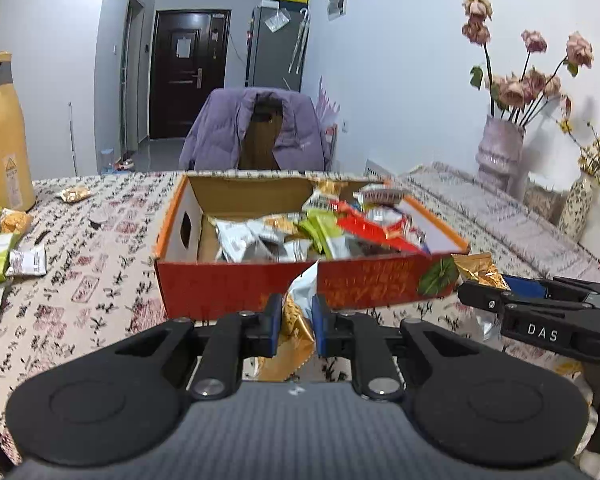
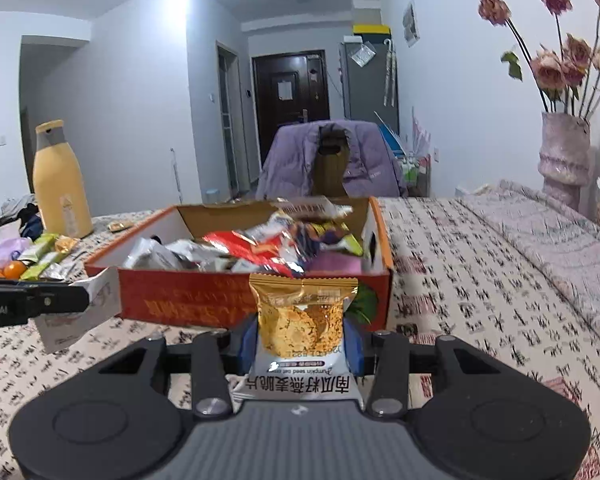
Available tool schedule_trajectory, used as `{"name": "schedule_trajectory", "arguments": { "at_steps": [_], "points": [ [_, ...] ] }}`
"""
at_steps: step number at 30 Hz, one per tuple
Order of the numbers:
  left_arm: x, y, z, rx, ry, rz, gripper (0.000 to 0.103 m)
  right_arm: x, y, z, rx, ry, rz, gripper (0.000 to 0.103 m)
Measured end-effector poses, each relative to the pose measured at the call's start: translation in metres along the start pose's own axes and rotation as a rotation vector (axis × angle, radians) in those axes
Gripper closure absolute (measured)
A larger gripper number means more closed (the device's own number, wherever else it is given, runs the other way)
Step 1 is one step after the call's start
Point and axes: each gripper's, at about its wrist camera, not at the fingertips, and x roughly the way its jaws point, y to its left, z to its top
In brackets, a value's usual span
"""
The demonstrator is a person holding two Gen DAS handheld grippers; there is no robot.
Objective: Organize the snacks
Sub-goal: 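Carry both crisp packets into the orange box and open the left gripper, then grasp a white sachet beside the box with the left gripper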
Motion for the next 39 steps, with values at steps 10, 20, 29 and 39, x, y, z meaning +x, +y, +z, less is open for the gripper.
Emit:
{"name": "schedule_trajectory", "arguments": {
  "at_steps": [10, 20, 29, 39],
  "points": [
    [0.005, 0.004, 0.051, -0.034, -0.112, -0.001, 0.086, 0.013, 0.023, 0.048, -0.064, -0.063, 0.027, 0.061],
    [0.058, 0.012, 0.087, -0.068, -0.116, 0.009, 0.089, 0.07, 0.036, 0.089, -0.105, -0.041, 0.02, 0.061],
    [0.109, 0.029, 0.092, -0.092, -0.057, 0.038, 0.091, 0.128, 0.039, 0.097, -0.111, 0.028, 0.008, 0.061],
    [0.082, 0.051, 0.067, -0.091, -0.012, 0.026, 0.07, 0.102, 0.031, 0.087, -0.103, 0.002, 0.02, 0.061]
  ]
}}
